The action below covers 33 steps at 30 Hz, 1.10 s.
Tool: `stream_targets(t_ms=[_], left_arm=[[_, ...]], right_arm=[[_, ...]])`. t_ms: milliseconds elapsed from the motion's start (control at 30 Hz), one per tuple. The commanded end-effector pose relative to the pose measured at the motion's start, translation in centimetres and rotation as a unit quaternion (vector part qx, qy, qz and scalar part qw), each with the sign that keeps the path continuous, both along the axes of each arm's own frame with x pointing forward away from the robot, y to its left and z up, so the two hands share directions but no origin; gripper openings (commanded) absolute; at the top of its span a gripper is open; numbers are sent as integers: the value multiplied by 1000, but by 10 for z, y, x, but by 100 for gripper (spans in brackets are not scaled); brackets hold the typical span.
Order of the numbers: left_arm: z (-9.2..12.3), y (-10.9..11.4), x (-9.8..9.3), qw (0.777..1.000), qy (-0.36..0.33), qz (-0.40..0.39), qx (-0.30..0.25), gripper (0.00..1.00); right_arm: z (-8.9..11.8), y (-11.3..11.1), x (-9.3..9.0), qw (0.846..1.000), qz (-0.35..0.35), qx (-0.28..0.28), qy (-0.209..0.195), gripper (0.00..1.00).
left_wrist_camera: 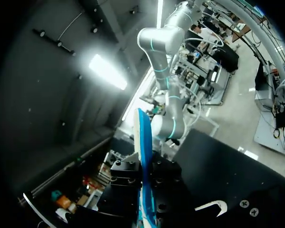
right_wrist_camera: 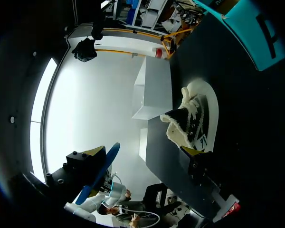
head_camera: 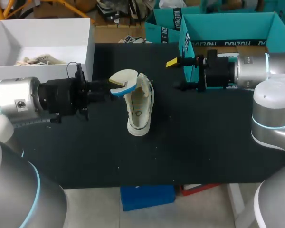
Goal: Take the shoe out of the shoebox, open the shoe tongue, remove and reinsert the insole, then place the shoe into the shoebox
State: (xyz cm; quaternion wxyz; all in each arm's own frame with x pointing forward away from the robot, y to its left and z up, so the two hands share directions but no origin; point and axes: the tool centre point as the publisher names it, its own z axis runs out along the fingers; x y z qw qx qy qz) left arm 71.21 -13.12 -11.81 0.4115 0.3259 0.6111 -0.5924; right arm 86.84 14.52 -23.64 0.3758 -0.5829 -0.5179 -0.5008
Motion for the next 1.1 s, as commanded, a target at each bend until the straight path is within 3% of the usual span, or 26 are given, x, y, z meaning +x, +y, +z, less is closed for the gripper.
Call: stream_targets(t_ms=[33,67,233,467,733,1100], left_arm=[[-29,10,-20,998,-65,12,-4,0],[-39,13,-23,995,-99,21,23,0],[-71,27,-31,991,-136,13,13,0],[-95,35,-35,971,-235,-17,50,0],[-122,37,-28,964,-254,-29,73,0],[-161,29,-3,959,-267,-23,93,0]], right_arm=[[-2,-1,-2,1000,-1,-2,-1,100],[-2,-2,-3,1000,-2,-3,-2,100],[0,-5,-5,1000,-4,-6,-6,100],[4,-5,-6,1000,-5,-13,-18,100],[11,0,-7,999,2,-21,-30,100],[9,5,-14,999,15,-17,-40,100]])
